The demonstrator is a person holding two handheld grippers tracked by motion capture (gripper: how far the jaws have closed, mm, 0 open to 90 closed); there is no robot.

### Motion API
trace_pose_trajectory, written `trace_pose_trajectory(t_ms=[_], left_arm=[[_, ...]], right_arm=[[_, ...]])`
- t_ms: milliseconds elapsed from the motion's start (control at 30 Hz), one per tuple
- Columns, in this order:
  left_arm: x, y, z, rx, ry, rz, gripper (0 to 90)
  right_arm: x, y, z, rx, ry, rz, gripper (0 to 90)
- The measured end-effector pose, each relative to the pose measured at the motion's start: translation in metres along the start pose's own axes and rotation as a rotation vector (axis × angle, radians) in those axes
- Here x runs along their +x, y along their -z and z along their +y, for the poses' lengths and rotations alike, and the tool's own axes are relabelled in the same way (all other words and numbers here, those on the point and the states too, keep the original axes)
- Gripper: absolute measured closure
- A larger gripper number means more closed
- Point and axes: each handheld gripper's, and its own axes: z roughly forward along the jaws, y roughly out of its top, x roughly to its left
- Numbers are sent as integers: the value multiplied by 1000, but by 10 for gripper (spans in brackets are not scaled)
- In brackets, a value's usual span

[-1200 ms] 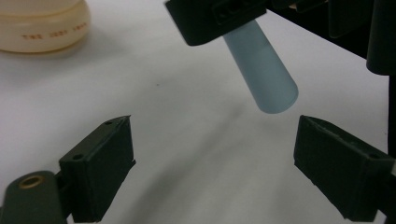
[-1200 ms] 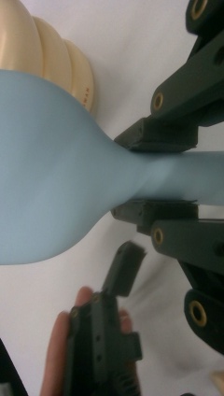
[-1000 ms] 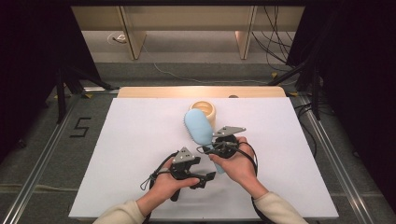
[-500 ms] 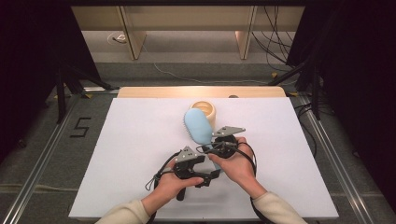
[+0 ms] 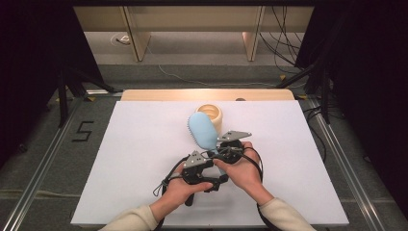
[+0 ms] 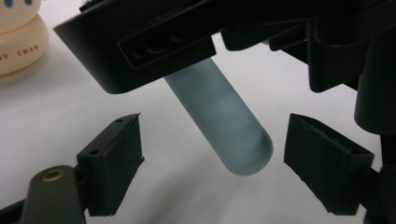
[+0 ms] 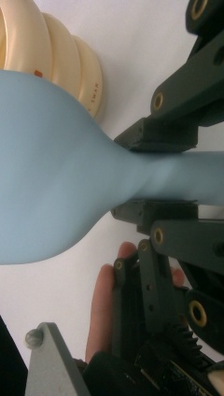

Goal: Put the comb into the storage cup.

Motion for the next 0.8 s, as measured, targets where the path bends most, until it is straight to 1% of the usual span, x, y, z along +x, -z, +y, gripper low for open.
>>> trace_pose_trajectory(t_ms=[267, 400, 467, 600, 633, 800], left_arm=[[-1, -2, 0, -5, 5, -2, 223], [-1, -3, 1, -13, -2, -7, 247], [-1, -4, 1, -13, -8, -1, 252], [0, -4, 0, -15, -1, 0, 267], [0, -4, 1, -20, 4, -6, 286], [0, -4, 1, -28, 5, -10, 323]], right_arm=[[1, 0, 0, -10, 3, -3, 705], [2, 0, 0, -19, 1, -2, 705], [2, -1, 0, -21, 3, -2, 705], [2, -1, 0, -20, 7, -2, 705], [3, -1, 0, -23, 6, -1, 705], [3, -2, -1, -25, 3, 1, 705]])
